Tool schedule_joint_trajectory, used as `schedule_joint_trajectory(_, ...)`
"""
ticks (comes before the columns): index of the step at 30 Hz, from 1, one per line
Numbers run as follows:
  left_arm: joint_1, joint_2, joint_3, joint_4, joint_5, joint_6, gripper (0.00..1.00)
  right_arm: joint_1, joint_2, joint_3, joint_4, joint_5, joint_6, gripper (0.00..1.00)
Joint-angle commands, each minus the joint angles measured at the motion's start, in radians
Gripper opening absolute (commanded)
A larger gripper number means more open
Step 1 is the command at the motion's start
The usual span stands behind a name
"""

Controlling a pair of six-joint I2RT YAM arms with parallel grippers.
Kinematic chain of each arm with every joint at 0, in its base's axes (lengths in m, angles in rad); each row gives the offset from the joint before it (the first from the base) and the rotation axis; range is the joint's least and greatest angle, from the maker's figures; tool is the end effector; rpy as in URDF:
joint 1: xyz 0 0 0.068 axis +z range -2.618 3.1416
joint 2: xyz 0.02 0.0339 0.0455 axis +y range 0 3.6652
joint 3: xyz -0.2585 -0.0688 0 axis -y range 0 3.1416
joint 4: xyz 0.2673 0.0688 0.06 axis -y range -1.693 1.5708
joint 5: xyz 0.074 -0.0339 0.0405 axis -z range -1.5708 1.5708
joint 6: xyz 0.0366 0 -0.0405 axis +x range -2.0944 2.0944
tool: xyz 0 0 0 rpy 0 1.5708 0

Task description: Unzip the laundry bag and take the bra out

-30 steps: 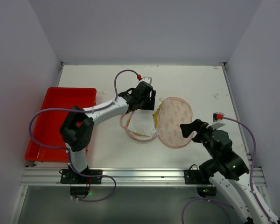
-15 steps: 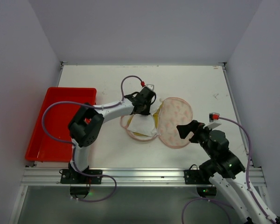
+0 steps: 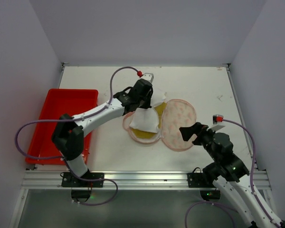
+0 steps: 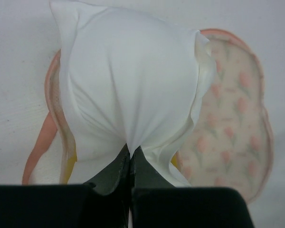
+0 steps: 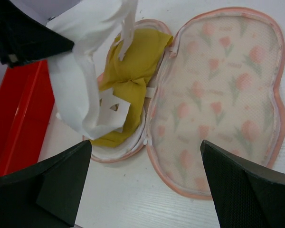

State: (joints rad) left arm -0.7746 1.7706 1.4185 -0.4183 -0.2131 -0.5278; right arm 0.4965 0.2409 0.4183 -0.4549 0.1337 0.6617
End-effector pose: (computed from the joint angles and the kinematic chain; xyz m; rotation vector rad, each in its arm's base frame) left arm 0.3068 -0.2894 0.2545 0.1839 2.3476 -0.4031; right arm 0.1145 0.0565 0.2512 0.2523 1.8848 0.6782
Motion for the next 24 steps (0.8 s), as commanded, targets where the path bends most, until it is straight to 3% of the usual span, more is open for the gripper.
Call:
schedule_joint_trajectory(1,0.000,-0.118,0.022,0.012,-0.019,0.038,0.00,-0.001,0.001,0.002,0.038,-0.023,-0.001,0.99)
schedule_joint_trajectory(7,0.053,-0.224,0.005,-0.045,-0.083,0.077,0.00,0.001,0.008,0.008,0.042,-0.055,-0.010,0.99)
schedule_joint_trajectory(13,0.213,-0.388,-0.018,-0.131,-0.143,0.156,0.00,-0.001,0.023,0.013,0.053,-0.088,-0.014,0.99)
schedule_joint_trajectory(18,0.317,-0.542,-0.020,-0.155,-0.233,0.336,0.04,0.001,0.037,0.010,0.077,-0.118,-0.016,0.99)
schedule_joint_trajectory(24,0.419,-0.608,-0.003,-0.223,-0.474,0.569,0.01,0.001,0.064,0.013,0.104,-0.164,-0.019,0.99)
